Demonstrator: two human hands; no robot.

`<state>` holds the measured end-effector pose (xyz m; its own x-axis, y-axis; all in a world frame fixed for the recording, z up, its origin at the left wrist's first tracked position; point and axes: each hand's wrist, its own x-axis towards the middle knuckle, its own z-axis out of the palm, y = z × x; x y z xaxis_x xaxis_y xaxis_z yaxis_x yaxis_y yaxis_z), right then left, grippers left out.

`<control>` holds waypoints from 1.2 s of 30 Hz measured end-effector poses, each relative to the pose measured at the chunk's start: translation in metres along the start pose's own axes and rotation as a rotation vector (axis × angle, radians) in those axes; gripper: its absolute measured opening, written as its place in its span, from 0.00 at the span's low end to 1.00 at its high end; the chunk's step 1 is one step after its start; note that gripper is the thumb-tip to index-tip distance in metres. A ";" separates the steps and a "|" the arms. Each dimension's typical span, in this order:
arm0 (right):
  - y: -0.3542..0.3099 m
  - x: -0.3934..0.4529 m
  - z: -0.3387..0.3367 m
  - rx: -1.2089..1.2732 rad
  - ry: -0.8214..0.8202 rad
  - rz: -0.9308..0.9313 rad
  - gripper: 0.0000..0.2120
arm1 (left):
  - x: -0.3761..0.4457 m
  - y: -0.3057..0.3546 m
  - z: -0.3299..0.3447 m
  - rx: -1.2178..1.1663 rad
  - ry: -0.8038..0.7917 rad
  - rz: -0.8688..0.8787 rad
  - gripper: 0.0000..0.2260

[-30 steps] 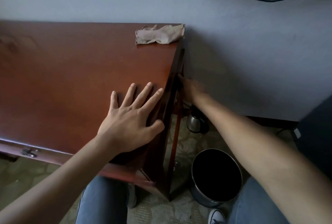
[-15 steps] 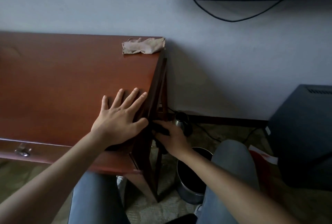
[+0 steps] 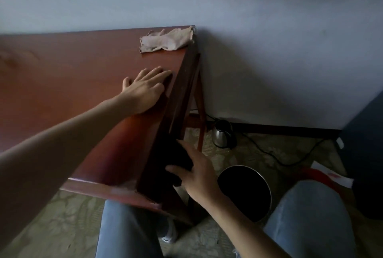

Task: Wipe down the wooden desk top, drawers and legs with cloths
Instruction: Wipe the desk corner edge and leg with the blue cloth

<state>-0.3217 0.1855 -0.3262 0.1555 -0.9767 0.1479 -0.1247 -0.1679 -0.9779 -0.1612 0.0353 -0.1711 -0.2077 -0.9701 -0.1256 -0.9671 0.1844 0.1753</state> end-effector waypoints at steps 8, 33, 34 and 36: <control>0.002 0.183 -0.029 -0.039 0.317 0.015 0.26 | 0.012 0.002 0.013 0.060 0.067 -0.026 0.31; -0.032 0.166 0.020 0.228 0.536 0.068 0.20 | 0.010 0.005 0.015 0.074 0.059 -0.049 0.30; -0.036 0.159 0.022 0.247 0.541 0.049 0.19 | 0.010 0.004 0.015 0.077 0.062 -0.050 0.29; -0.035 0.111 0.040 0.226 0.535 -0.076 0.19 | 0.010 0.004 0.015 0.084 0.068 -0.047 0.27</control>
<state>-0.2604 0.0882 -0.2810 -0.3681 -0.9044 0.2158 0.0885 -0.2651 -0.9602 -0.1691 0.0285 -0.1860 -0.1546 -0.9859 -0.0643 -0.9850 0.1487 0.0879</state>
